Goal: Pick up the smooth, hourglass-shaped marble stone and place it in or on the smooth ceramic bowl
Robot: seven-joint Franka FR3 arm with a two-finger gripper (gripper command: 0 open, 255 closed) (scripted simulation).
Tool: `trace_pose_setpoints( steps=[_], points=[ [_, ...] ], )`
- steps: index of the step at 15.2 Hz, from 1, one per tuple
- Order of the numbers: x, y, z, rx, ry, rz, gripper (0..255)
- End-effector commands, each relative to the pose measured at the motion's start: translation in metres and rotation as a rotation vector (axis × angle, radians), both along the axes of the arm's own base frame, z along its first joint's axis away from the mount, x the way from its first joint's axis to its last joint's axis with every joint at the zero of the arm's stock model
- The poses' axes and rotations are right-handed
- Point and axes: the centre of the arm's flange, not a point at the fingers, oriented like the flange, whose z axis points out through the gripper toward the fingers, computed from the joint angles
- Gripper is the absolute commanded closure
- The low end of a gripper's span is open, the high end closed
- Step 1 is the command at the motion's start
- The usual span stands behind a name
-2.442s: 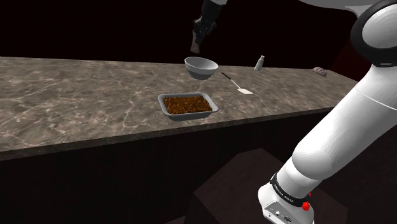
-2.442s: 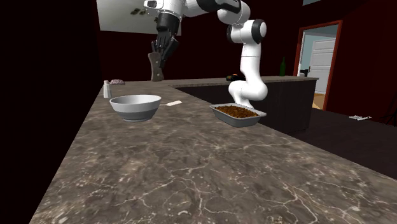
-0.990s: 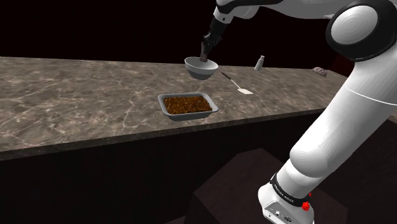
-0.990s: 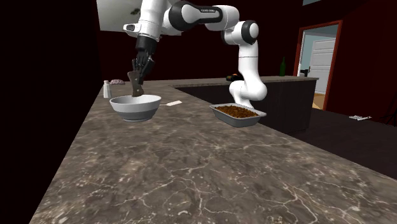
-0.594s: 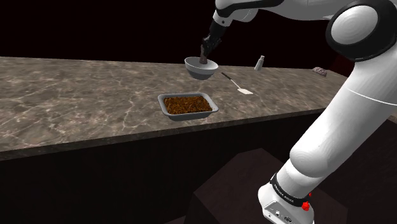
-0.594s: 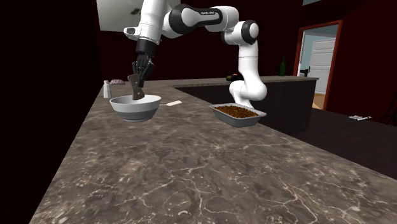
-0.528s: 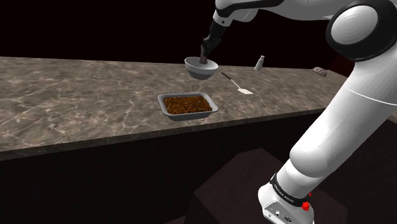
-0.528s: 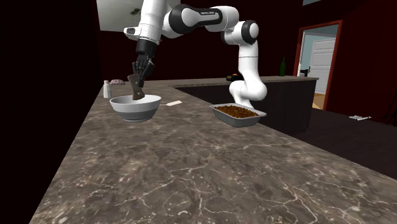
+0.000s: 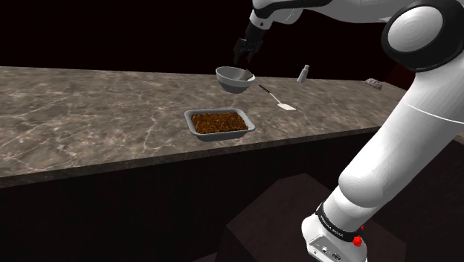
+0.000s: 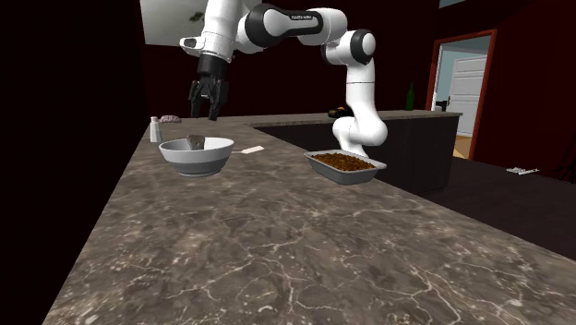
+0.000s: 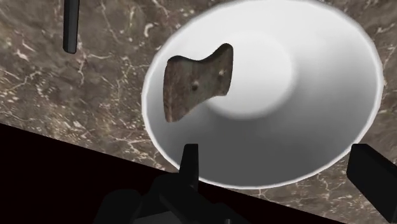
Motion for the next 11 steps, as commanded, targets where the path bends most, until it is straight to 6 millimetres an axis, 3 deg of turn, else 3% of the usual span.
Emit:
trace_pose_setpoints(
  steps=[1,3,11],
  points=[
    [-0.006,0.001,0.02,0.0,0.0,0.0,0],
    [-0.013,0.001,0.042,0.0,0.0,0.0,0],
    [-0.013,0.001,0.042,0.0,0.0,0.0,0]
  ],
)
